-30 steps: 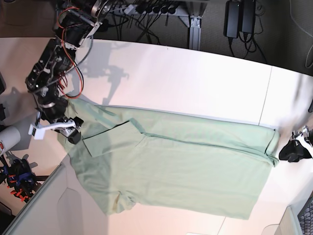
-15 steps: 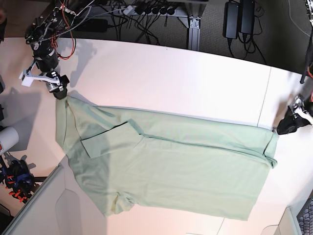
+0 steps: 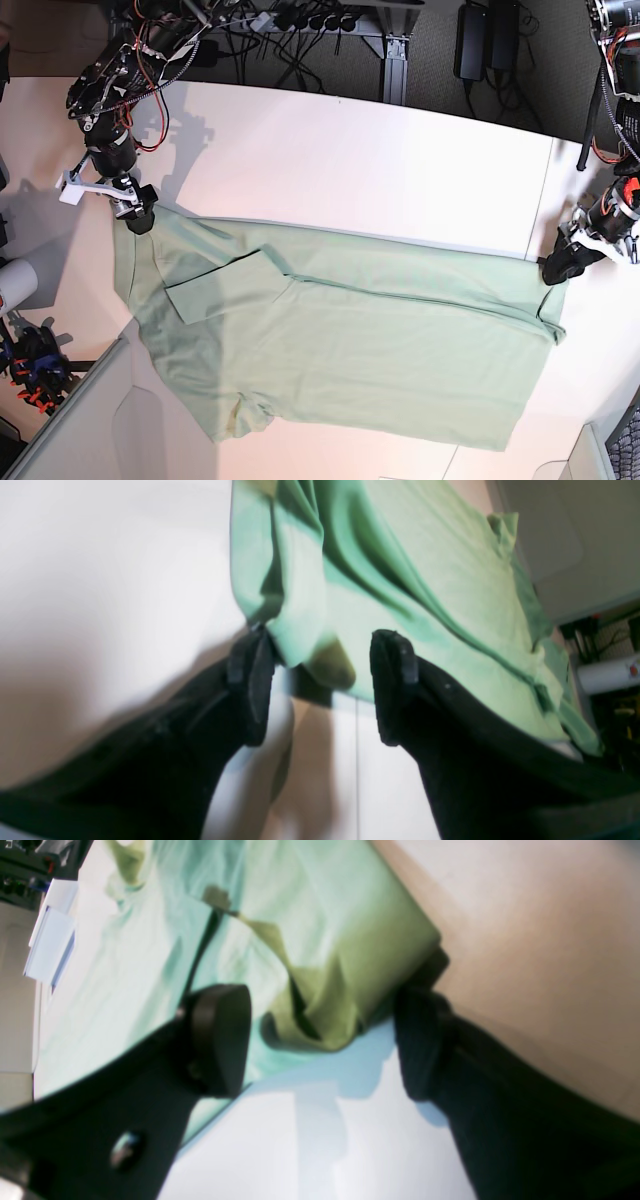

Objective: Fold the T-shirt properly
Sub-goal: 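Drag the shirt further toward the robot and release both grippers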

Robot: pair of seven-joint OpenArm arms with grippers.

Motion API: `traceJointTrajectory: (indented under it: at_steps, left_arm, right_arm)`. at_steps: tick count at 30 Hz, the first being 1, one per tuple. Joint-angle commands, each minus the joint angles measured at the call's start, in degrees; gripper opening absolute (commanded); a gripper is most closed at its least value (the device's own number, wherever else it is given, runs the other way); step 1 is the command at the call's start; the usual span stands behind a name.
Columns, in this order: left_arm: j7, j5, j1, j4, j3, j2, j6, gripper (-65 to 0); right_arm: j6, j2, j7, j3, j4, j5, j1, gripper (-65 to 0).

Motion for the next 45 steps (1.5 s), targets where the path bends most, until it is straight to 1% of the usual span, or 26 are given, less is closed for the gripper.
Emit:
traceJointTrajectory:
  at_steps: [1,4,7,8,9,10,11,12,13,14,15,16,18,19,21,24,25,28,32,35,40,45]
  left_arm:
    - [0.6,1.3,-0.9,0.5,0.8,0.4,1.4,-30.3]
    - [-0.2,3.0,-2.0,0.5,2.8,1.3,2.3,-30.4]
    - [-1.1,4.7,-2.9,0.5,4.3,1.7,4.7,-30.4]
    - [-1.3,5.1,-3.2,0.5,4.6,1.8,4.7,-30.4]
    - [-1.4,5.4,-3.4,0.5,4.6,1.9,4.7,-30.9]
    - [-1.4,5.6,-3.5,0.5,4.6,1.9,4.7,-33.9]
    - [-1.4,5.8,-3.5,0.5,4.6,1.9,4.7,-39.4]
    - [-1.4,6.2,-3.5,0.5,4.6,1.8,4.7,-46.2]
    - [-1.4,7.1,-3.5,0.5,4.6,1.9,4.7,-52.7]
    - [-1.4,8.0,-3.5,0.5,4.6,1.9,4.7,-58.5]
    - [-1.4,8.7,-3.5,0.5,4.6,1.9,4.7,-63.5]
    - [-1.3,9.4,-3.5,0.5,4.6,1.8,4.7,-65.0]
    - [-0.8,10.0,-3.5,0.5,4.6,1.6,4.0,-65.0]
    - [-0.6,9.9,-3.5,0.5,4.6,1.4,2.7,-65.0]
    - [0.1,8.8,-3.5,0.5,4.5,0.7,-1.4,-65.0]
    - [2.7,4.1,-3.3,0.6,3.3,-0.7,-7.2,-65.0]
    - [3.8,2.2,-3.1,0.7,2.8,-1.4,-7.7,-65.0]
    - [5.9,-2.9,-1.5,0.8,1.9,-3.8,-7.7,-65.0]
    - [6.3,-6.3,1.7,1.2,1.9,-7.2,-7.7,-65.0]
    - [7.9,-9.5,4.7,2.9,1.9,-8.9,-7.7,-65.0]
    - [8.3,-10.3,11.9,10.2,1.9,-11.2,-7.7,-65.0]
    - [8.3,-10.7,18.3,16.8,1.9,-13.2,-7.7,-65.0]
  right_arm:
    - [0.2,0.6,0.3,0.0,0.6,0.3,0.9,-20.7]
    - [0.2,-0.1,0.4,0.0,0.6,0.2,2.0,-20.7]
    - [0.2,-0.7,1.1,-0.5,0.6,-0.1,3.2,-20.7]
    - [0.2,-0.8,1.4,-0.8,0.5,-0.9,3.6,-20.8]
    - [0.2,-0.7,2.0,-1.2,0.3,-1.3,3.8,-21.0]
    - [0.2,-0.7,2.6,-1.7,0.2,-1.7,4.0,-22.5]
    - [0.2,-0.7,3.2,-2.3,0.1,-2.1,4.0,-26.4]
    - [0.2,-0.7,3.6,-2.8,0.1,-2.4,4.0,-32.9]
    - [0.2,-0.7,3.7,-3.1,0.1,-2.9,3.9,-40.7]
    - [0.2,-0.7,3.7,-3.4,0.1,-3.2,3.9,-50.2]
    - [0.2,-0.7,3.7,-3.4,0.1,-3.2,3.9,-60.5]
    - [0.2,-0.7,3.6,-3.4,0.1,-3.2,3.9,-65.0]
    - [0.3,-0.6,3.2,-3.4,0.1,-3.5,3.7,-65.0]
    - [0.3,-0.6,3.0,-3.4,0.1,-3.5,3.7,-65.0]
    - [0.3,-0.6,2.0,-3.4,0.2,-3.4,3.6,-65.0]
    - [0.3,-0.2,-0.4,-3.3,0.4,-1.8,3.2,-65.0]
    - [0.3,0.2,-1.2,-3.2,0.5,-0.7,2.8,-65.0]
    - [0.3,0.8,-1.8,-3.1,2.3,1.1,0.6,-65.0]
    - [0.3,1.1,-2.7,-3.0,7.2,1.9,-3.9,-65.0]
    - [0.3,1.1,-2.9,-3.0,11.3,2.4,-7.6,-65.0]
    - [0.3,1.1,-3.9,-3.0,17.2,3.9,-14.5,-65.0]
    - [0.3,1.4,-3.8,-3.0,21.4,4.0,-20.4,-65.0]
